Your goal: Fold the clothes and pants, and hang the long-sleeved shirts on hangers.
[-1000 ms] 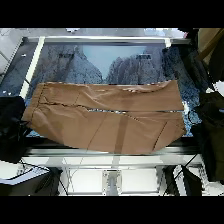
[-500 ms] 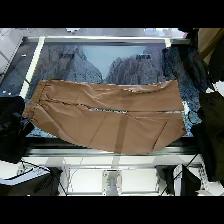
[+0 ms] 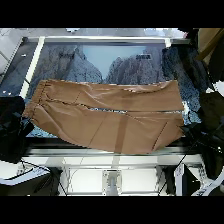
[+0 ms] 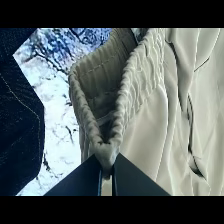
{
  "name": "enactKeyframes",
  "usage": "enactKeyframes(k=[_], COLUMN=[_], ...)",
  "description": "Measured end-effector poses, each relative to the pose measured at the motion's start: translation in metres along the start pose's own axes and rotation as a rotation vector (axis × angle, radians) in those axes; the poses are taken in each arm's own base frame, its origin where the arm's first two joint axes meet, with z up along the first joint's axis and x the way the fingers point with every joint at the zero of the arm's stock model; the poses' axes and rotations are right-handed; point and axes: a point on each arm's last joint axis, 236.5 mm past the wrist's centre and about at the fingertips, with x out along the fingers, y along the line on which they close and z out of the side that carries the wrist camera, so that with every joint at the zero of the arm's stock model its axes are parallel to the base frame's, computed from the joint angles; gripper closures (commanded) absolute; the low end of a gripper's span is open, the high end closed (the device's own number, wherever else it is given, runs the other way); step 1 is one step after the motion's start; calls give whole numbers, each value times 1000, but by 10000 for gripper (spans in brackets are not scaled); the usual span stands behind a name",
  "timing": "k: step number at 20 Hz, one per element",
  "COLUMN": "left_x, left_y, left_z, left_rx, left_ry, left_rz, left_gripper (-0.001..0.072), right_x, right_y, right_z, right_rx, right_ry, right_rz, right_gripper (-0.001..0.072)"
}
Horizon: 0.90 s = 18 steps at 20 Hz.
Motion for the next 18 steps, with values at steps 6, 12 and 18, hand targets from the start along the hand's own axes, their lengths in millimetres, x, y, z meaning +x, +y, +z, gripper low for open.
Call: enactKeyframes(k=[6,12,18], left_x=[0,0,0], left_y=[0,0,0], left_z=[0,0,0], left_rx=[0,1,0], left_ry=[1,1,2], left_rz=[-1,-1,-1], left_gripper=[689,689,689], right_x=[29,29,49], right_y=[-14,-10,-22], right_z=[18,59,32], right_rx=[19,-117,-206], right_ry=[35,29,236], right_rz=[-23,-90,-142], right_gripper=[325,326,326])
